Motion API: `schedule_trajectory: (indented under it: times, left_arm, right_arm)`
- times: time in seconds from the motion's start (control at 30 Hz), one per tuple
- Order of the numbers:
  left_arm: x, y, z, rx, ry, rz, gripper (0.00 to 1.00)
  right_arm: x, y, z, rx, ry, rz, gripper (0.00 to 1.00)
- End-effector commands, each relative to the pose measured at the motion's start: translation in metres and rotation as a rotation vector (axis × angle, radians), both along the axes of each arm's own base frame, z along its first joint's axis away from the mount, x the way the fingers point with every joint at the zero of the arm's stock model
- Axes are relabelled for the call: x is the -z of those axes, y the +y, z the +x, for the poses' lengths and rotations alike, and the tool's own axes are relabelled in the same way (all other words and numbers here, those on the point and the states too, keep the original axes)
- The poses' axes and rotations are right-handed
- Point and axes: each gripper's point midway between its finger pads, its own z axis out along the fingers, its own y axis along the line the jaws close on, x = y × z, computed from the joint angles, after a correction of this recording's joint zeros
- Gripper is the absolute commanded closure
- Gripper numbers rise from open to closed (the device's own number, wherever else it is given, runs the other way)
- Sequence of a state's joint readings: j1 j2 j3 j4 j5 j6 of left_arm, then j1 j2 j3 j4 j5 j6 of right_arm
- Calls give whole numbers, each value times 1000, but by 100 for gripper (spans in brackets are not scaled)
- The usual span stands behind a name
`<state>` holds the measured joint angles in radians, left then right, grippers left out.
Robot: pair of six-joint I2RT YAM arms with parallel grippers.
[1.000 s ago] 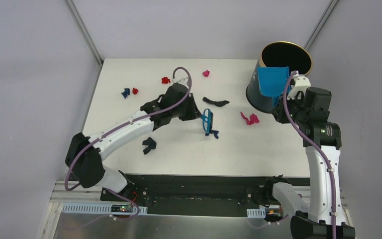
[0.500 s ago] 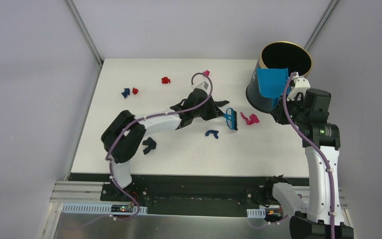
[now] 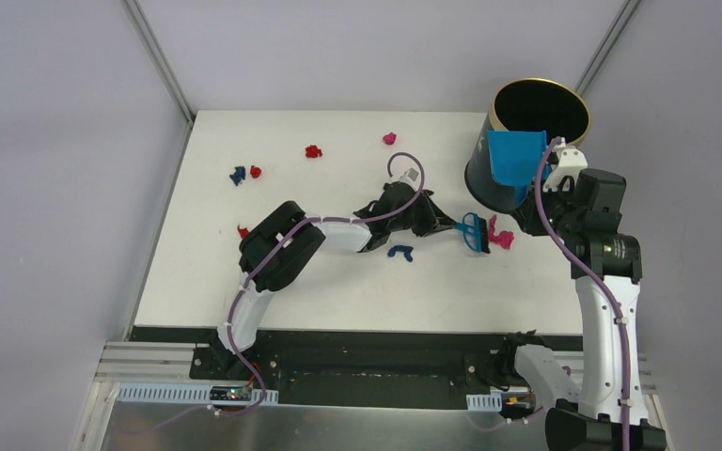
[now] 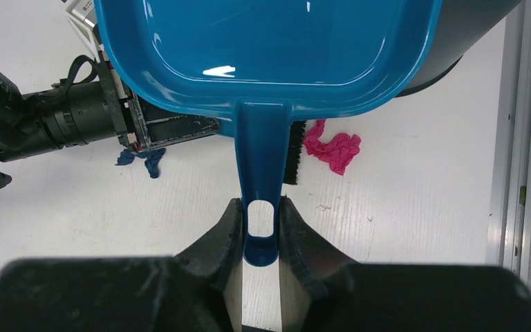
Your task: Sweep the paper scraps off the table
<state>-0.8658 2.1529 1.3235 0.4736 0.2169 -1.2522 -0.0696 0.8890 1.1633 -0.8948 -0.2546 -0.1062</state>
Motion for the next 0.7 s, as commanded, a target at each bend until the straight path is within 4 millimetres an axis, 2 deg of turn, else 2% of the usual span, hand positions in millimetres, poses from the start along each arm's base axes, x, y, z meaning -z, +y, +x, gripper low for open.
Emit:
schedule_trajectory:
  times: [0.0, 0.1, 0.2, 0.37, 0.5, 0.57, 0.67]
  left_arm:
    - [-44, -9, -2, 5, -99, -69, 100]
    - [-72, -20, -9, 57, -194, -159, 100]
    - [-72, -32, -13, 72, -179, -202, 100]
    - [-51, -59, -13, 73, -95, -223, 100]
    - [-24, -66, -6, -13, -20, -82, 100]
    - [-18, -68, -6, -38, 5, -29, 100]
    - [-24, -75, -7, -22, -2, -37, 100]
  right_arm:
    - [-10, 0, 6, -1, -57, 12, 100]
    - [-9, 1, 7, -4, -56, 16, 100]
    - [-9, 1, 9, -7, -55, 21, 100]
    - [-10, 1, 9, -6, -56, 25, 100]
    - [-10, 1, 8, -1, -56, 29, 100]
    - [-9, -1, 8, 8, -57, 27, 100]
    - [-9, -2, 7, 13, -59, 26, 100]
